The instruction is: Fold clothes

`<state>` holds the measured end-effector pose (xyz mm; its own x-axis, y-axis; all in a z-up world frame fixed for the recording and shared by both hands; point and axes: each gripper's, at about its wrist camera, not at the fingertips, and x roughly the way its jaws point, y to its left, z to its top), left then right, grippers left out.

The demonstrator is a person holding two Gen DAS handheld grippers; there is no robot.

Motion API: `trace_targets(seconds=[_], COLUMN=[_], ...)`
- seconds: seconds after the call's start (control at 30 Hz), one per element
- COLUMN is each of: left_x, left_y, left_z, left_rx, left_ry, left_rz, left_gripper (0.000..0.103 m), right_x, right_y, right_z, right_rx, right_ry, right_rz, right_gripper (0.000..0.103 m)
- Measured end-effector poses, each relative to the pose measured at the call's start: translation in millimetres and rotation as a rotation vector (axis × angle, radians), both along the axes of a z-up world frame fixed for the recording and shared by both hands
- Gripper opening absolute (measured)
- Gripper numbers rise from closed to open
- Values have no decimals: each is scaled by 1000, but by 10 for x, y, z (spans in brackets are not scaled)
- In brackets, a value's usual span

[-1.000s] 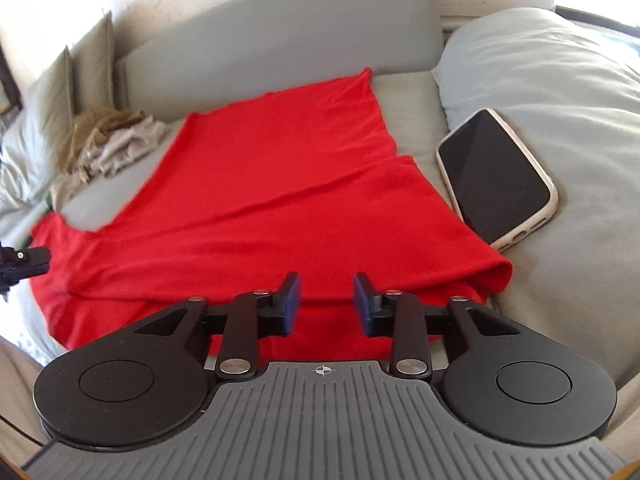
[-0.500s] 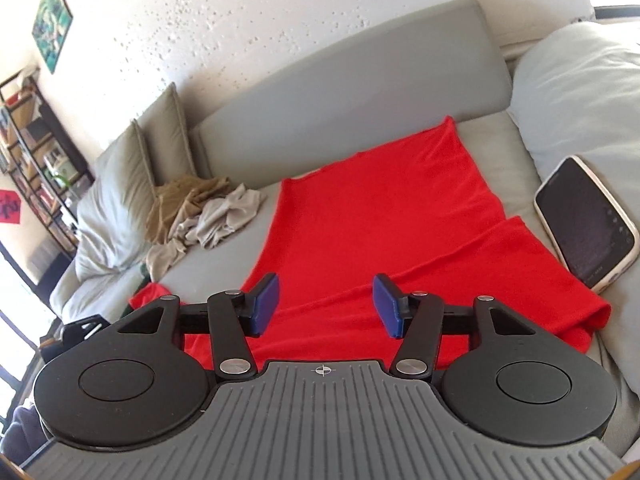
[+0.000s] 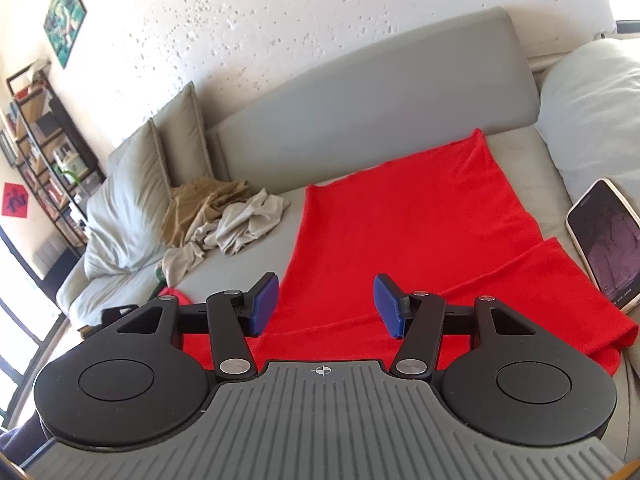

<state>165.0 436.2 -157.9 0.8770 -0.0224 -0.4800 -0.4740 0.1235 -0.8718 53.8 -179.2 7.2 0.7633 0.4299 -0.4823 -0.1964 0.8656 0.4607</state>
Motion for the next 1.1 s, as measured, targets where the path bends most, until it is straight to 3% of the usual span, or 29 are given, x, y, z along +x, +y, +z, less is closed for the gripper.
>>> trace_targets(seconds=[0.13,0.17,0.27,0.33,0.57,0.7,0.8,0.9,1.03,1.1], left_x=[86,107,64,21,-166,-457,-697,-875,-813,-716], left_y=[47,31,-117,-273,-1269,-2177,-2945,-3773,-4779,-5178], left_z=[109,207,573,803,1613,1887,1930,1836,1489,1192], left_rx=[46,105,338,448,755,934,1077,1209,1349,1404], left_ry=[60,63,67,48,-74,-160,-200,-229,-183,-100], left_rz=[-7,-32,-99,-134,-306,-420,-488,-544,-698,-825], left_gripper=[8,0,0,0,0,0,0,0,2,23], right_x=[-1,-4,-21,-42,-135,-220,-316,-338,-350,-359], right_y=[-6,-16,-58,-107,-535,-829,-1084,-1309,-1394,-1439], right_z=[-7,-7,-10,-29,-256,-491,-731,-808,-761,-780], right_rx=[-4,-2,2,2,54,-14,-19,81,85,111], right_ry=[5,5,0,-4,28,16,37,65,24,36], right_rz=[3,4,9,11,-58,-136,-207,-249,-261,-262], right_gripper=[59,59,59,59,60,61,61,61,61,61])
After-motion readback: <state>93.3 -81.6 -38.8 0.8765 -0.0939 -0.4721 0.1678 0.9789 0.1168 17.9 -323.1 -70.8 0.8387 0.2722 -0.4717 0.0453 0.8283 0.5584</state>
